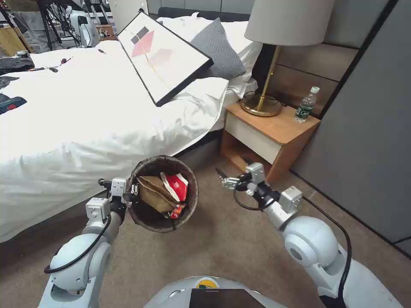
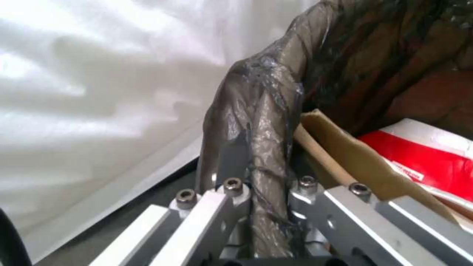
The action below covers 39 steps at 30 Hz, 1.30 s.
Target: Pick up the trash bin, then pick up the garbage from the floor and place it into the trash bin.
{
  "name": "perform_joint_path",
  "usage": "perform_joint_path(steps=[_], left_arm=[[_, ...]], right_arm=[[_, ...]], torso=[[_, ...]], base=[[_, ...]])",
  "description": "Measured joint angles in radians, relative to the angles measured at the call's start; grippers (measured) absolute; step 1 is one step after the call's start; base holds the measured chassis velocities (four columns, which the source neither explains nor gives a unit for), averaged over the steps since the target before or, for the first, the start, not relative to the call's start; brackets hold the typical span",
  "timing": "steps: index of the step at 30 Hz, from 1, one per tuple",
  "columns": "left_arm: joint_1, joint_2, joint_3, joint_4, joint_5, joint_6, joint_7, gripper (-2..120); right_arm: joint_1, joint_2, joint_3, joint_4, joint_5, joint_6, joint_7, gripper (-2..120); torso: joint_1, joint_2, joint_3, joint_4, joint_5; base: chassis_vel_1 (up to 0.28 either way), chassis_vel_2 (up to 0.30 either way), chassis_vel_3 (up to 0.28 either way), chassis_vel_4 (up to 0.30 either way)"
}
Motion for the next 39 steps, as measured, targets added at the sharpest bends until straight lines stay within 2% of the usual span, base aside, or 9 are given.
perform_joint_path(steps=[3,5,9,24,30,39], left_arm=[[0.000,0.003,-0.002,-0.001,-0.005,0.000,0.001,3],[-0.001,0.003,-0.002,-0.001,-0.006,0.000,0.001,3],[-0.004,0.006,-0.006,-0.001,-0.014,-0.001,0.001,3],[-0.005,0.008,-0.013,-0.001,-0.018,-0.003,0.007,3],[-0.004,0.009,-0.016,-0.001,-0.018,0.002,0.009,3],[-0.003,0.007,-0.014,-0.001,-0.017,0.011,0.010,3]], right_arm=[[-0.083,0.070,0.078,-0.004,-0.073,0.047,-0.022,100],[-0.098,0.088,0.094,-0.007,-0.083,0.055,-0.026,100],[-0.171,0.187,0.155,-0.021,-0.155,0.118,-0.038,100],[-0.372,0.371,0.263,-0.018,-0.294,0.277,-0.079,100],[-0.421,0.392,0.291,-0.017,-0.304,0.318,-0.103,100],[-0.423,0.372,0.307,-0.009,-0.286,0.315,-0.106,100]], torso=[[0.000,0.000,0.000,-0.0001,-0.0001],[0.000,0.000,0.000,0.0001,-0.0003],[0.000,0.000,0.000,0.0001,-0.0002],[0.000,0.000,0.000,-0.0001,-0.0002],[0.000,0.000,0.000,0.0000,-0.0003],[0.000,0.000,0.000,0.0001,-0.0001]], base=[[0.000,0.000,0.000,0.000],[0.000,0.000,0.000,0.000],[0.000,0.000,0.000,0.000],[0.000,0.000,0.000,0.000],[0.000,0.000,0.000,0.000],[0.000,0.000,0.000,0.000]])
